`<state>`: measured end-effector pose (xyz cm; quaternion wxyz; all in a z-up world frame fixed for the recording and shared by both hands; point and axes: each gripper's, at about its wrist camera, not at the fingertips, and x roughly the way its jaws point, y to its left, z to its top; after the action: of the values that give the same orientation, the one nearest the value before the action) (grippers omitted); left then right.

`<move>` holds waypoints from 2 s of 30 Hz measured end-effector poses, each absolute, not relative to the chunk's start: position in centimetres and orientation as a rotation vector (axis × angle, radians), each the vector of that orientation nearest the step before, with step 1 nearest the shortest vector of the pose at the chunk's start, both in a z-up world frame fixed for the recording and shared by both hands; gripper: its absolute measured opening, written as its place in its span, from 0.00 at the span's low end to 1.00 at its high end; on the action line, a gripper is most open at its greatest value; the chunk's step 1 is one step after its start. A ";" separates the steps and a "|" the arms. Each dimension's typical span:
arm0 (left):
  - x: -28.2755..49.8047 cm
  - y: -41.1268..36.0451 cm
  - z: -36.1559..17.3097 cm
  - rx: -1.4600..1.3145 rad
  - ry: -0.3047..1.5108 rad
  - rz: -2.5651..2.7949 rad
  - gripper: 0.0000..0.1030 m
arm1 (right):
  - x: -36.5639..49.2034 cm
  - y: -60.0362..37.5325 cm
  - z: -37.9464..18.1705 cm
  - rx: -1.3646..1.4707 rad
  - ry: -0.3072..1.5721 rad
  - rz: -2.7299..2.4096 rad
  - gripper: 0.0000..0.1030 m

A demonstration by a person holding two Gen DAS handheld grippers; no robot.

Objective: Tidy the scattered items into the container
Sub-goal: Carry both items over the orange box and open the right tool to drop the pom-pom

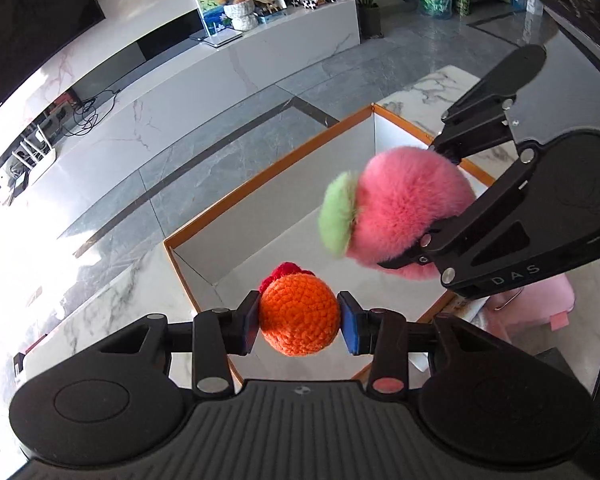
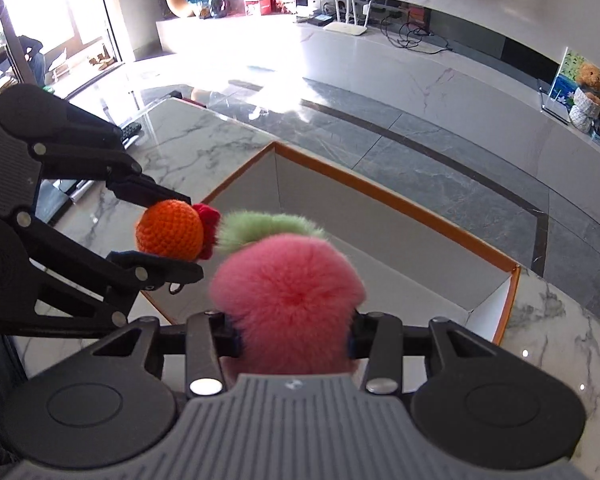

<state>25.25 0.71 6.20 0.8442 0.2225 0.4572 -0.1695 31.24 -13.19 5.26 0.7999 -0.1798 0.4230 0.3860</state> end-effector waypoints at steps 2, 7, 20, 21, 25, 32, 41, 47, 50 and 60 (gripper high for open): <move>26.0 0.5 5.2 0.491 0.987 -0.363 0.45 | 31.7 -12.6 3.9 -0.425 0.932 0.847 0.44; 28.0 1.0 2.9 0.507 1.036 -0.373 0.45 | 33.1 -11.3 1.5 -0.476 0.984 0.898 0.44; 29.1 2.4 -1.7 0.521 1.139 -0.419 0.45 | 34.0 -9.2 -3.2 -0.545 1.106 0.988 0.44; 29.3 2.5 -1.9 0.520 1.147 -0.418 0.45 | 34.0 -9.2 -3.2 -0.541 1.108 0.990 0.44; 29.7 3.1 -2.6 0.508 1.173 -0.411 0.45 | 33.7 -8.8 -3.2 -0.541 1.115 0.998 0.45; 30.1 3.8 -3.0 0.493 1.212 -0.396 0.46 | 33.0 -8.4 -3.3 -0.525 1.120 1.023 0.45; 30.3 4.5 -3.0 0.495 1.221 -0.386 0.46 | 31.9 -7.5 -3.6 -0.513 1.135 1.043 0.45; 30.6 4.4 -2.7 0.504 1.230 -0.390 0.46 | 31.1 -7.2 -3.7 -0.513 1.133 1.041 0.46; 30.7 4.2 -2.5 0.507 1.236 -0.387 0.47 | 30.7 -7.1 -3.7 -0.508 1.136 1.040 0.47; 31.3 3.5 -1.7 0.521 1.246 -0.364 0.53 | 29.7 -6.2 -3.9 -0.500 1.207 1.004 0.45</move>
<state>31.28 3.49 -1.71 0.7652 0.2398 0.5735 -0.1674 29.73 -6.17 -3.90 0.6794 -0.2227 0.5376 0.4470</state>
